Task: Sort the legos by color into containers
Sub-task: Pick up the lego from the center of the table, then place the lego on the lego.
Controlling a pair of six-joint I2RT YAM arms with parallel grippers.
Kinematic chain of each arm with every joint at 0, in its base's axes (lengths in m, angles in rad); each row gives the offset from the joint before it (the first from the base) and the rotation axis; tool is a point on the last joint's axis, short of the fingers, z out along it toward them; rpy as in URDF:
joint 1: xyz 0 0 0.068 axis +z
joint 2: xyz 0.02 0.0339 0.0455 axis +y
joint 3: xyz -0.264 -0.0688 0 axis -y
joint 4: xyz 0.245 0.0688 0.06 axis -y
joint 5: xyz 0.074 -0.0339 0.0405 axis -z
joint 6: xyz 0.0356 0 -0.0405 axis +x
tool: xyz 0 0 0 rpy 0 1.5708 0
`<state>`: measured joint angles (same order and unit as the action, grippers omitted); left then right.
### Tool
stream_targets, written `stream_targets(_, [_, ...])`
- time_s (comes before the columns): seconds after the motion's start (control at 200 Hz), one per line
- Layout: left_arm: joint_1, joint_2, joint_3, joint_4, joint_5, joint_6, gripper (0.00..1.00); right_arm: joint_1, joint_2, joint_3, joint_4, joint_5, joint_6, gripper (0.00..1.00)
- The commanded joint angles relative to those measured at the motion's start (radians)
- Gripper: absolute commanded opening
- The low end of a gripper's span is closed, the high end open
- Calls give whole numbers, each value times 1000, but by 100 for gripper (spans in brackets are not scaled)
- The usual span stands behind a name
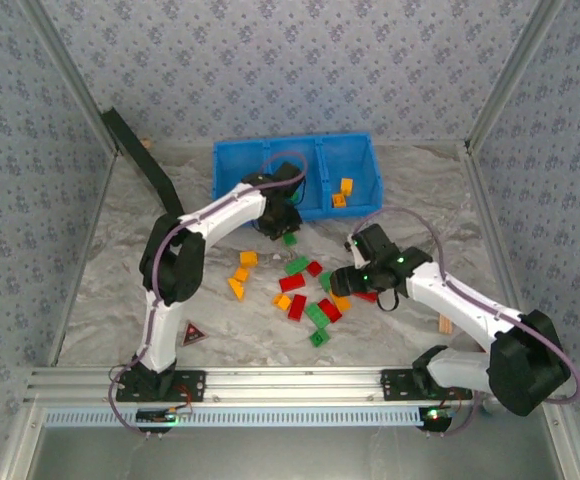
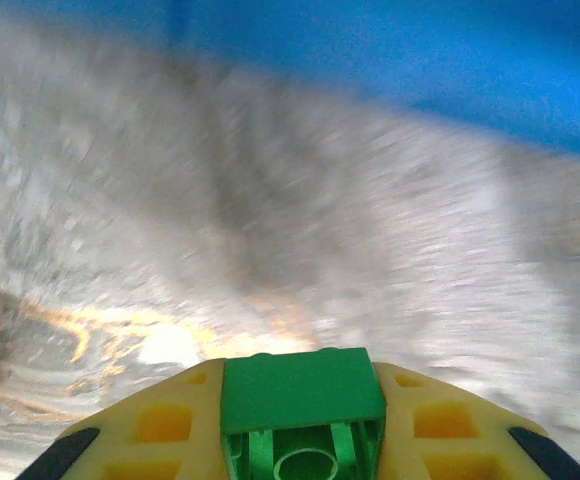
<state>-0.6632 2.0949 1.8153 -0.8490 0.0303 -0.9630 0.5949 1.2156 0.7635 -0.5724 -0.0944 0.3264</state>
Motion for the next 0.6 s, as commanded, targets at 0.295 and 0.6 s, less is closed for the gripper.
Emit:
stream_targets(0.295, [92, 157, 437, -119, -112, 140, 22, 70, 123, 3, 52, 70, 31, 61])
stream_targets(0.6, [116, 391, 722, -192, -96, 176, 22, 90, 243, 17, 74, 97, 43, 56])
